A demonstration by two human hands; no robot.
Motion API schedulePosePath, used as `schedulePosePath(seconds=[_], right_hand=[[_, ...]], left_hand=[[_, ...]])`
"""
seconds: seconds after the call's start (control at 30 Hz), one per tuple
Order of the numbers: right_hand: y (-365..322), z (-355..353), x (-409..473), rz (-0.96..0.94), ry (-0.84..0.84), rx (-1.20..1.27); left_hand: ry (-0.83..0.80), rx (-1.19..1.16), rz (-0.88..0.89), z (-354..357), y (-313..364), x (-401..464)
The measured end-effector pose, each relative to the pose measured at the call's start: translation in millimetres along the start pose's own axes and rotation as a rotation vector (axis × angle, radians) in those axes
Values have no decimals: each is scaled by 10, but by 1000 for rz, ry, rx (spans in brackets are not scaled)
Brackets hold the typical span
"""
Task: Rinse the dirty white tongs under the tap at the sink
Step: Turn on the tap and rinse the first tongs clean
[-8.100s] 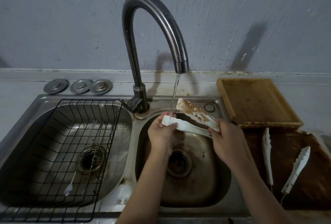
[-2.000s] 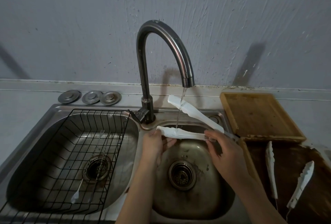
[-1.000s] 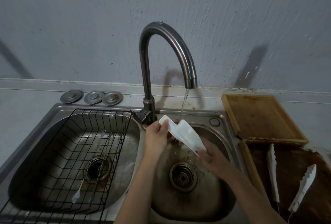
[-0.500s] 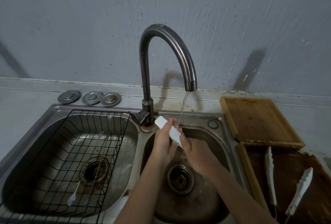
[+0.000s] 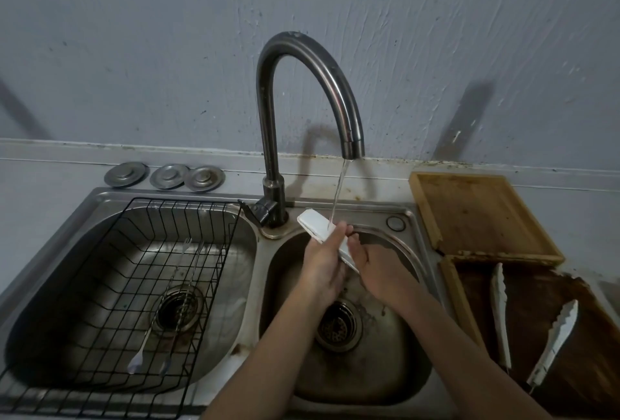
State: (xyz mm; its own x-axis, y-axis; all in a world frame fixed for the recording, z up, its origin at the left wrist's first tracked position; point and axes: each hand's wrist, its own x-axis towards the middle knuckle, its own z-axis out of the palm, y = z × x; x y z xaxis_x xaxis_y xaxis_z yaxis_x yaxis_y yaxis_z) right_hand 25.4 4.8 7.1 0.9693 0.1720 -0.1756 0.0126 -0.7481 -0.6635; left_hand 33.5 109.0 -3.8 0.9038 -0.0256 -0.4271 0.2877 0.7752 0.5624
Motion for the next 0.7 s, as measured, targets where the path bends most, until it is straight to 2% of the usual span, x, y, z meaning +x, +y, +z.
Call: schedulePosePath(seconds=[0.1, 0.2, 0.3, 0.37, 0.43, 0.53, 0.7], right_hand=[[-66, -60, -20, 15, -147, -22], [-140, -187, -90, -107, -184, -29], [-301, -326, -144, -258, -10, 177], [-448, -342, -95, -379, 194, 158], [-598, -309, -1, -495, 327, 74], [-720, -269, 140, -599, 311, 26], [-705, -342, 291, -568, 342, 77]], left_hand=[[76, -79, -66, -53, 17, 3], [151, -241, -88, -142, 141, 54], [253, -529, -167, -188, 215, 67], [260, -647, -228, -132, 155, 23], [239, -680, -294, -70, 24, -29], [246, -743, -357, -27, -37, -60], [272, -777, -279, -9, 93, -77]])
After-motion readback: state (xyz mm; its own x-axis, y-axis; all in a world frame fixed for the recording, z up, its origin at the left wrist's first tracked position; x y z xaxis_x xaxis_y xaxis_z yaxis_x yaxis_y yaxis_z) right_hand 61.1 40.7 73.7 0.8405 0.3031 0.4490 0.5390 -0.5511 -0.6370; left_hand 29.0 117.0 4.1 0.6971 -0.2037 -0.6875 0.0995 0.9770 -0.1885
